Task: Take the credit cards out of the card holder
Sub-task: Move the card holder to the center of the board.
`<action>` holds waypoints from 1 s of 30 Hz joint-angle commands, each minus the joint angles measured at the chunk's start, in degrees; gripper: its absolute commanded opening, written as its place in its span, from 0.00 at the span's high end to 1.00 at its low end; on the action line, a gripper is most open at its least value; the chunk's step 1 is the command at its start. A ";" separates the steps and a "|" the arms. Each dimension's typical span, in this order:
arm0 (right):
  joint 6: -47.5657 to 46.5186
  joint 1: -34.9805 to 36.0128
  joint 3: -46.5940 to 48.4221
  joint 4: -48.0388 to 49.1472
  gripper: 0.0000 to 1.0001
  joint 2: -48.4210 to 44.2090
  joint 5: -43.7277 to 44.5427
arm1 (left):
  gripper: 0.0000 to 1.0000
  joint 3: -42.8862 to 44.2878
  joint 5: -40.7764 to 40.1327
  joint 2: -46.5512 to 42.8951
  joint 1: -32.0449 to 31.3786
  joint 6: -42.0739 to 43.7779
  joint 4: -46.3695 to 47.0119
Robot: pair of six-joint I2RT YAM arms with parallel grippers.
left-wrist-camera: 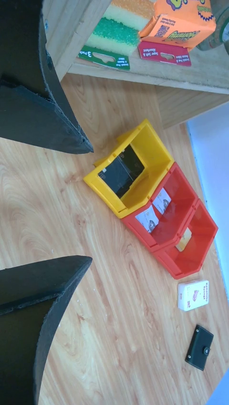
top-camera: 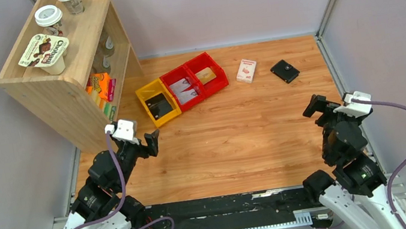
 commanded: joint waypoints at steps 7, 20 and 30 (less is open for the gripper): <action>2.03 0.13 2.42 1.40 0.00 5.03 -4.87 | 0.15 0.56 -1.61 -0.34 0.02 2.70 0.06; 3.16 -7.94 14.54 4.39 0.00 40.26 -19.01 | 0.15 1.17 -1.61 -0.25 0.02 2.08 -0.91; 9.23 -31.32 31.24 6.31 0.00 68.83 -38.87 | 0.15 1.44 -2.49 -0.42 0.11 2.17 -1.96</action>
